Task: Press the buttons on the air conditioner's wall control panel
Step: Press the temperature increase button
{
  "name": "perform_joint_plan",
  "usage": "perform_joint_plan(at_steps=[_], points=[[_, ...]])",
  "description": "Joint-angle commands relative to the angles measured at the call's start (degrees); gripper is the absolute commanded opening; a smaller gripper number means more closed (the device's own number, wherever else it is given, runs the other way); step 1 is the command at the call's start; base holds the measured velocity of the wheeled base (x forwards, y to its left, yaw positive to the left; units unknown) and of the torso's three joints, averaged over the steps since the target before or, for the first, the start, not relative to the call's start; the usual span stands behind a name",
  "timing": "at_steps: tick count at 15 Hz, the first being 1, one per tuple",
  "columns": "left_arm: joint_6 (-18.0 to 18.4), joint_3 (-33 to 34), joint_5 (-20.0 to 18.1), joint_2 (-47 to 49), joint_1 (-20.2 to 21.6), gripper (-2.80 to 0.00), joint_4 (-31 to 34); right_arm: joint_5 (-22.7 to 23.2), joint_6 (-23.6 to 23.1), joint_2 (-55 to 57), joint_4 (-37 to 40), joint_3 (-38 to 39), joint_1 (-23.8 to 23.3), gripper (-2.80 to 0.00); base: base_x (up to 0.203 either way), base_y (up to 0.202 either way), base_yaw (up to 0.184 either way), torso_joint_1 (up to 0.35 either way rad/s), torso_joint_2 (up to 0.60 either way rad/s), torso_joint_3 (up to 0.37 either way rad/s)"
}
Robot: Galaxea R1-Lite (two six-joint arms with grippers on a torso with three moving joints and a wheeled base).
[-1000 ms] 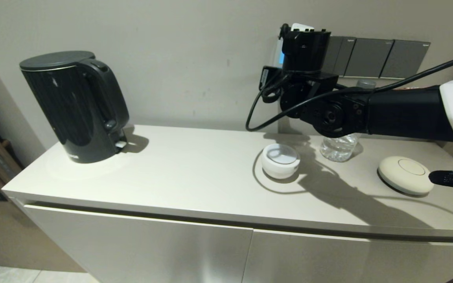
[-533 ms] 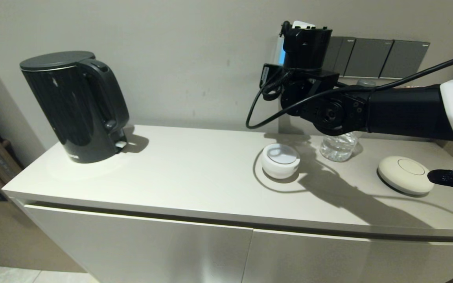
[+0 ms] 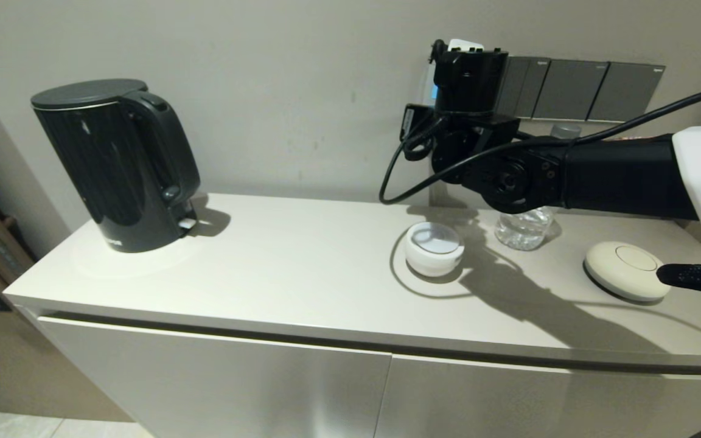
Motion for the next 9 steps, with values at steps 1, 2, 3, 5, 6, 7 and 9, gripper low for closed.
perform_joint_plan(at_steps=[1, 2, 3, 5, 6, 7, 9], points=[[0.0, 0.0, 0.0, 0.0, 0.0, -2.80, 0.0, -0.2, 0.1, -0.3, -0.2, 1.0, 0.0, -2.80, 0.000, 0.000, 0.000, 0.000, 0.00, 0.000], [0.0, 0.0, 0.0, 0.1, 0.0, -2.80, 0.0, -0.2, 0.1, -0.2, -0.3, 1.4, 0.0, -2.80, 0.000, 0.000, 0.000, 0.000, 0.00, 0.000], [0.0, 0.0, 0.0, 0.1, 0.0, -2.80, 0.1, -0.2, 0.1, -0.3, -0.3, 1.3, 0.0, -2.80, 0.000, 0.000, 0.000, 0.000, 0.00, 0.000], [0.0, 0.0, 0.0, 0.0, 0.0, -2.80, 0.1, -0.2, 0.1, -0.4, -0.2, 0.7, 0.0, -2.80, 0.000, 0.000, 0.000, 0.000, 0.00, 0.000], [0.0, 0.0, 0.0, 0.1, 0.0, -2.80, 0.1, -0.2, 0.1, -0.4, -0.2, 0.7, 0.1, -2.80, 0.000, 0.000, 0.000, 0.000, 0.00, 0.000], [0.0, 0.0, 0.0, 0.0, 0.0, -2.80, 0.1, -0.2, 0.1, -0.4, -0.2, 0.7, 0.1, -2.80, 0.000, 0.000, 0.000, 0.000, 0.00, 0.000], [0.0, 0.0, 0.0, 0.0, 0.1, -2.80, 0.0, -0.2, 0.1, -0.5, -0.3, 1.0, 0.1, -2.80, 0.000, 0.000, 0.000, 0.000, 0.00, 0.000]])
